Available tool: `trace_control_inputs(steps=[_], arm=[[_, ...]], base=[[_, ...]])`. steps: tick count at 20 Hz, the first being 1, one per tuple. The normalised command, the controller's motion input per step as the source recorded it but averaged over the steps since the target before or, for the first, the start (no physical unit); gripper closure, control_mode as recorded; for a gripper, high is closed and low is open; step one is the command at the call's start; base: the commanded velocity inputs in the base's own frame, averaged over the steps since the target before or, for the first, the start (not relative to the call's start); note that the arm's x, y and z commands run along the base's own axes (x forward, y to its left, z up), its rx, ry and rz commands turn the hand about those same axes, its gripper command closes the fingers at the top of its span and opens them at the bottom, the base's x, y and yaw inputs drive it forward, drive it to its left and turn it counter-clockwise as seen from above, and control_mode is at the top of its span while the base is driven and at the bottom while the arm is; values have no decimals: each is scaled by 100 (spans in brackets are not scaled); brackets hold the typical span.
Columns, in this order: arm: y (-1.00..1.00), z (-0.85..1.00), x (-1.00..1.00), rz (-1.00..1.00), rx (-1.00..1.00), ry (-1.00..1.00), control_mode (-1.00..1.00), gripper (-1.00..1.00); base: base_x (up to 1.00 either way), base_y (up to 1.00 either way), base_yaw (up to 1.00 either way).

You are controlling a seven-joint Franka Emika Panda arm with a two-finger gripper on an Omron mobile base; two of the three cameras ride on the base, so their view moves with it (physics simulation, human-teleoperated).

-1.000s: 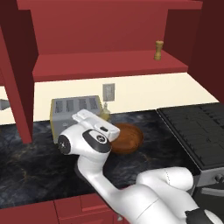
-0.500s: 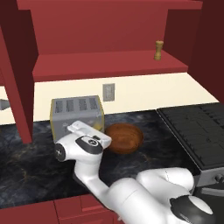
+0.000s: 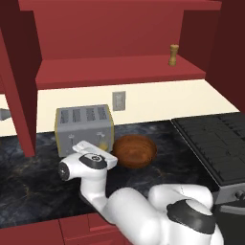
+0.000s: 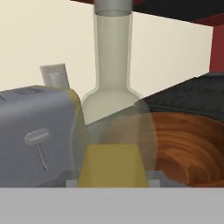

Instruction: Retrieve the bottle and the shaker from the cabinet and place them next to the mixing bowl on the counter. Then add garlic from the fridge to the mixing bowl.

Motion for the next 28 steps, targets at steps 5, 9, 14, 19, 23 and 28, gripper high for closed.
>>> trace_control_inputs(steps=[5, 9, 14, 19, 23, 28], arm=[[0, -37, 31, 0, 0, 0, -100, 100], [0, -37, 11, 0, 0, 0, -100, 100], [0, -30, 9, 0, 0, 0, -100, 100], [0, -25, 8, 0, 0, 0, -100, 100], [0, -26, 5, 0, 0, 0, -100, 100], [0, -25, 2, 0, 0, 0, -100, -100]], base=[[0, 0, 0], [0, 0, 0], [0, 0, 0], [0, 0, 0], [0, 0, 0], [0, 0, 0]])
